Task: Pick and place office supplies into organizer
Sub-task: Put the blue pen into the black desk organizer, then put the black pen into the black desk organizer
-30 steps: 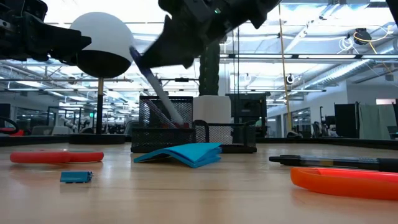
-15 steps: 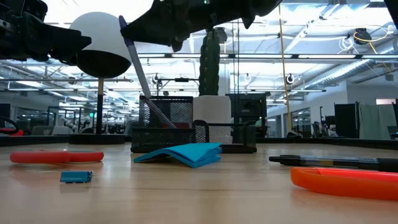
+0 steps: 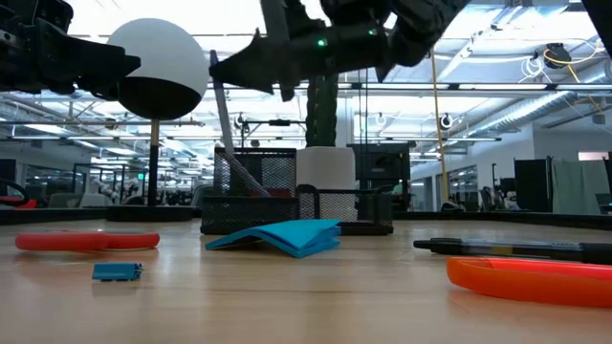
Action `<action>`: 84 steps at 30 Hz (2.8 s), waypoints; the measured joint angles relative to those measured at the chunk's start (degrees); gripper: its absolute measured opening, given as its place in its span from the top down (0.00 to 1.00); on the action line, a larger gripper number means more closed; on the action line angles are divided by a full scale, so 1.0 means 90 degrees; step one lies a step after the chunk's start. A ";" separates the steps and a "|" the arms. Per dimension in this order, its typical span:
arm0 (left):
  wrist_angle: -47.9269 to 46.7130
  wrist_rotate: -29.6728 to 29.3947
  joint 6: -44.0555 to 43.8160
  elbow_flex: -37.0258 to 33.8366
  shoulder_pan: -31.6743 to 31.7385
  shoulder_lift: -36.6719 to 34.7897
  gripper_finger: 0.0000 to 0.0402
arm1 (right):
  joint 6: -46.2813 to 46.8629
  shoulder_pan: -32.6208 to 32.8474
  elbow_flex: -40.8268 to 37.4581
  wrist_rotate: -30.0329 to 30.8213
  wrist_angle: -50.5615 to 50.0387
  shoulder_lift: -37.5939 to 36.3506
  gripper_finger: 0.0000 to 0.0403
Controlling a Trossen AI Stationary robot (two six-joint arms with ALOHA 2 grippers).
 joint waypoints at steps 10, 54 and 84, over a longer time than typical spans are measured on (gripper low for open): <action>-0.0002 0.0000 -0.0002 0.0000 0.0000 0.0000 0.64 | 0.0090 -0.0068 -0.1339 0.0029 0.1301 -0.1014 0.92; -0.0002 0.0000 0.0000 0.0000 -0.0002 0.0000 0.64 | 0.0323 -0.0378 -0.2236 0.0388 0.1710 -0.1304 0.78; 0.0000 0.0001 0.0000 0.0000 0.0000 0.0000 0.64 | 0.0319 -0.0315 -0.2226 0.0334 0.0738 -0.1302 0.80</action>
